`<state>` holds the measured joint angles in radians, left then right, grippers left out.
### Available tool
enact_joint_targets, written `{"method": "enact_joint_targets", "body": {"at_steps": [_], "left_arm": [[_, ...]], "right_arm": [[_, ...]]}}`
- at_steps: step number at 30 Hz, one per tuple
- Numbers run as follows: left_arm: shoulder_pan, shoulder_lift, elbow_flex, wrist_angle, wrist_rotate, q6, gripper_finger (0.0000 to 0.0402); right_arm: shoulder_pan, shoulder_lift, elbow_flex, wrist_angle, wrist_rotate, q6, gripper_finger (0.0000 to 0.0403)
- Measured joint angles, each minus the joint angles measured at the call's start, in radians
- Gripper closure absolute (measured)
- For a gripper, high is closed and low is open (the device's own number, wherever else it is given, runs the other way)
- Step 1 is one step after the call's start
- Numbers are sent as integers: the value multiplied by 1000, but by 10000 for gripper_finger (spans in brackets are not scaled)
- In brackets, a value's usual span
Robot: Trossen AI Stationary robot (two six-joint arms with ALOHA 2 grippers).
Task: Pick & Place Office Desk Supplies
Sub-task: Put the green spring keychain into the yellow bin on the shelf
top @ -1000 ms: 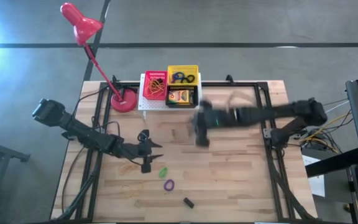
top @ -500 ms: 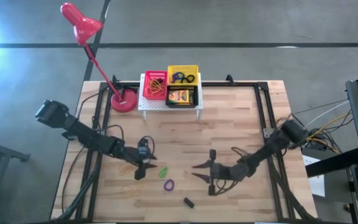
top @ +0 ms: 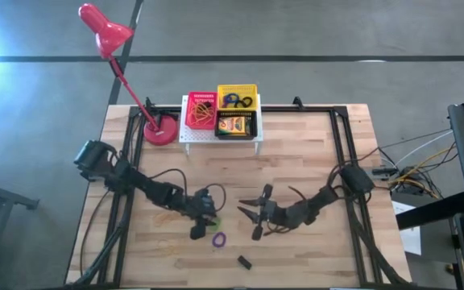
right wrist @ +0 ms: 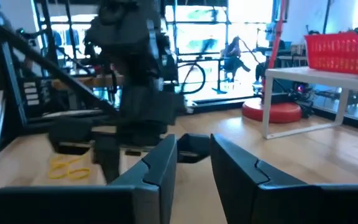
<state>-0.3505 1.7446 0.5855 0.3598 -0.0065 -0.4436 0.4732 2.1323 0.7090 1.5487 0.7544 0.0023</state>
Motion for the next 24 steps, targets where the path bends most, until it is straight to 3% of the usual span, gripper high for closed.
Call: {"method": "enact_joint_targets", "body": {"at_steps": [3,9,12,17,24], "left_arm": [[16,-3,2,-12,14,21,276],[54,-16,3,-65,26,77,384],[72,-29,3,-80,-14,106,388],[89,-96,21,-120,-179,229,389],[66,-210,56,-101,-310,414,390]], "right_arm": [[7,-12,1,-30,-6,-19,314],[13,-14,-1,-101,-29,-12,322],[13,-14,-2,-167,-29,19,325],[11,-13,-3,-222,-29,101,322],[-26,-36,-3,-240,-40,288,294]]}}
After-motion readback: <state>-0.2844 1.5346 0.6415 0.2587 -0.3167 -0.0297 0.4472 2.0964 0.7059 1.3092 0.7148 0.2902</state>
